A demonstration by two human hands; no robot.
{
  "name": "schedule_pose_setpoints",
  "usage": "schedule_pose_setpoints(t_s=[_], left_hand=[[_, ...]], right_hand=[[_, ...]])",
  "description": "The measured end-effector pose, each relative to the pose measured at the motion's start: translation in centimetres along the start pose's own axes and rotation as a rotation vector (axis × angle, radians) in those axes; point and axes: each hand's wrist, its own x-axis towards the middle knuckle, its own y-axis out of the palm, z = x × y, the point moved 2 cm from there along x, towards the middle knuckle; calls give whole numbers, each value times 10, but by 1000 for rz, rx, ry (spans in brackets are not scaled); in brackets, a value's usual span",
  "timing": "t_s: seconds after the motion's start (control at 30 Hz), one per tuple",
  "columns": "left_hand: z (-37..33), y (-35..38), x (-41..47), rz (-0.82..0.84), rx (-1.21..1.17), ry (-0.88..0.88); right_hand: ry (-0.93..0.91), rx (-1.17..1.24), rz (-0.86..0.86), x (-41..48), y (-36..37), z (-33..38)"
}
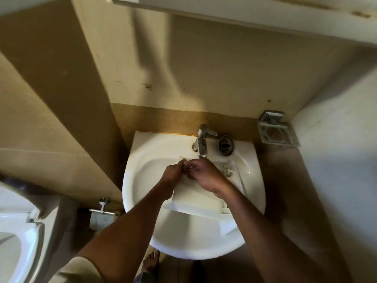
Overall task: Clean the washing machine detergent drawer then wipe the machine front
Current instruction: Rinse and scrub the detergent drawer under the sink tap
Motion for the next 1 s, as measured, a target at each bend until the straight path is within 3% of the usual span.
schedule_pose_setpoints(t_s=[0.13,0.33,0.43,0.53,0.6,0.83,1.0], left_hand=[[2,8,1,-168,120,195],[-3,1,9,-219,232,170],[-3,2,2,-194,223,143],[2,-2,-4,-57,195,114],[6,-5,-7,-4,118,82],[15,-7,5,-141,301,80],[13,-12,3,-157,302,-18]], right_hand=[[-55,-340,-336,-12,-24,9],[-159,-625,-739,-1,-62,43],[-78,-795,-614,18,-75,53],[-31,-885,-427,28,-75,52],[-16,-891,-412,27,-73,53],[-65,-769,-450,30,-45,66],[-22,-567,-230,18,-70,54]])
